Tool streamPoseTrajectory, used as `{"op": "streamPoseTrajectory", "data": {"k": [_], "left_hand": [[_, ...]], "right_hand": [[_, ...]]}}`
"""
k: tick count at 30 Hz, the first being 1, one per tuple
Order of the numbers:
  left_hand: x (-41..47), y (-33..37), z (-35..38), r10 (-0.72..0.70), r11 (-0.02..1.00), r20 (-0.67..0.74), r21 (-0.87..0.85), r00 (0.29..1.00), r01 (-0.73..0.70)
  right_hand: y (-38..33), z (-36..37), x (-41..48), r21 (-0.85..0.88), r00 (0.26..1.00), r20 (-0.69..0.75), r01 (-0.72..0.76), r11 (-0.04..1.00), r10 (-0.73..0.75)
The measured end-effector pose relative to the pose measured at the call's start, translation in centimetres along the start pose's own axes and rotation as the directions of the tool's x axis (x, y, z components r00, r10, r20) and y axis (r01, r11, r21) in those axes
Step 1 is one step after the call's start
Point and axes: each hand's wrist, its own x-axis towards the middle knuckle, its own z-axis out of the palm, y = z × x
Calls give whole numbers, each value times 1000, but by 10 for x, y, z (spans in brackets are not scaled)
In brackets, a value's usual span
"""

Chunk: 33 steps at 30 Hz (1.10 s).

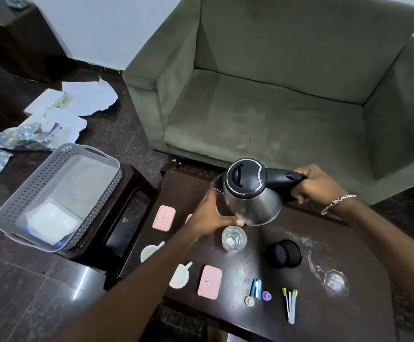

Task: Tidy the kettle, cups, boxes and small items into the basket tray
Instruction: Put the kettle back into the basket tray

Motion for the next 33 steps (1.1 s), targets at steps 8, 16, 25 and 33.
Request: {"op": "streamPoseTrajectory", "data": {"k": [8,16,25,33], "left_hand": [[-17,30,-80,42,999,-146,27,988,-39],[-55,53,-188,40,998,-252,50,967,-28],[-110,44,-314,-60,998,-352,-3,934,63],[-130,3,-412,-164,985,-381,-10,910,173]], "right_hand": [[-69,31,21,121,992,63,100,988,-109],[-164,91,44,183,962,165,185,966,-216],[-254,196,89,202,920,264,242,949,-291],[-306,292,139,200,886,350,246,948,-303]]}}
